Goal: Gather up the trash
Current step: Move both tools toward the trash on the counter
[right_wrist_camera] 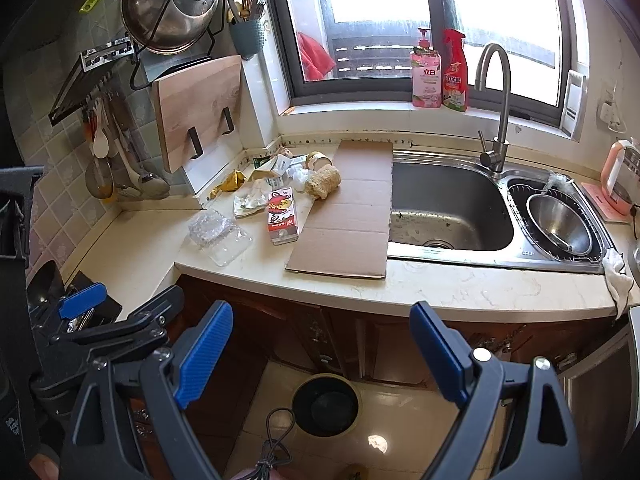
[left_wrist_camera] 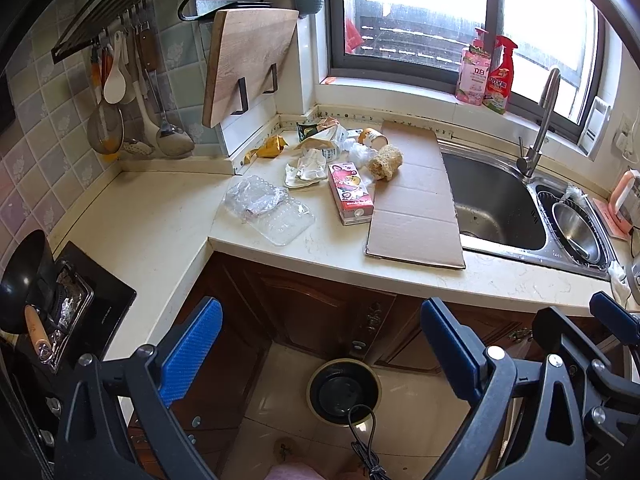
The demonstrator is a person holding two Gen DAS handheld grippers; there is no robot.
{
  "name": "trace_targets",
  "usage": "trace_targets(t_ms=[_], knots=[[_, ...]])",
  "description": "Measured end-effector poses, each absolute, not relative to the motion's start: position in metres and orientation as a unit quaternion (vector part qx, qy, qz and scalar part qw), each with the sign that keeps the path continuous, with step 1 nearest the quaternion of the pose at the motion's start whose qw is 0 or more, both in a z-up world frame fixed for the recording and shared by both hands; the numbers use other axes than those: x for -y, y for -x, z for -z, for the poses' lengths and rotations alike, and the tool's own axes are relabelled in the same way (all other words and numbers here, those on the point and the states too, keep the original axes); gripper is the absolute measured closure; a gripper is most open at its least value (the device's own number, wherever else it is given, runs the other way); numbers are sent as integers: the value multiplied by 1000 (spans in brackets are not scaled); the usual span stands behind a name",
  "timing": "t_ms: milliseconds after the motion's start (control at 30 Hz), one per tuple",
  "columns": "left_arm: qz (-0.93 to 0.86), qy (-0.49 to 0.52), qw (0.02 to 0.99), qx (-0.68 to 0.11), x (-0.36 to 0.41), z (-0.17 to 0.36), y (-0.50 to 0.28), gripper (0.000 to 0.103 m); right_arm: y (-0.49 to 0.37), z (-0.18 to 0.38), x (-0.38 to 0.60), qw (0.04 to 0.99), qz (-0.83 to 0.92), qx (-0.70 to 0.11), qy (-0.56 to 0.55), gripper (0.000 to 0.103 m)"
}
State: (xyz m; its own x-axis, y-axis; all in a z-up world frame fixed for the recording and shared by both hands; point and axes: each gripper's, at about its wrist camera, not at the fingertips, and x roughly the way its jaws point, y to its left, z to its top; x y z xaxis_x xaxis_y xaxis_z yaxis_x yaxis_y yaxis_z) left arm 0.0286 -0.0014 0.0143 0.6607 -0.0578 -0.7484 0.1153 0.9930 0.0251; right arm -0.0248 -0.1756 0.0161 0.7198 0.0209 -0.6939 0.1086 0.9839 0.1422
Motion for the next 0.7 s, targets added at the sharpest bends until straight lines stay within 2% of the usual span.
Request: trace_targets(t_ms=[700], knots=[[26,-28,911,-411,4,-22,-28,5,18,-20,180,925,-4,-368,-90,12]])
